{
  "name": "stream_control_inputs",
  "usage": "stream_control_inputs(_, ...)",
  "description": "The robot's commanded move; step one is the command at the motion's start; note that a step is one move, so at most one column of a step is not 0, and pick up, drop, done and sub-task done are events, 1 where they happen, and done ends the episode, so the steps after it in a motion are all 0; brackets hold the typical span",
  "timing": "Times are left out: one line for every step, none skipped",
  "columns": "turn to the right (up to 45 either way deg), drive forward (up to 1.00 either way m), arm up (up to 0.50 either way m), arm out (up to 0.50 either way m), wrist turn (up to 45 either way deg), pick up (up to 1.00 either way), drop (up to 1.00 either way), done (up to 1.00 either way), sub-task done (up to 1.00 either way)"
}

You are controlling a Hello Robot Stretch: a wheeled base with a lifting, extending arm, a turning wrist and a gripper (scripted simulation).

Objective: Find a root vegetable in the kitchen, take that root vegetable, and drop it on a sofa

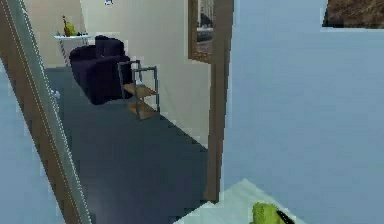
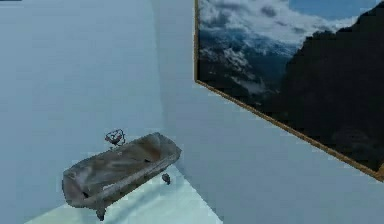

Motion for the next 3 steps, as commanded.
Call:
stream_control_inputs(0.0,0.85,0.0,0.0,0.0,0.0,0.0,0.0,0.0)
stream_control_inputs(-36.0,0.0,0.0,0.0,0.0,0.0,0.0,0.0,0.0)
stream_control_inputs(0.0,1.0,0.0,0.0,0.0,0.0,0.0,0.0,0.0)
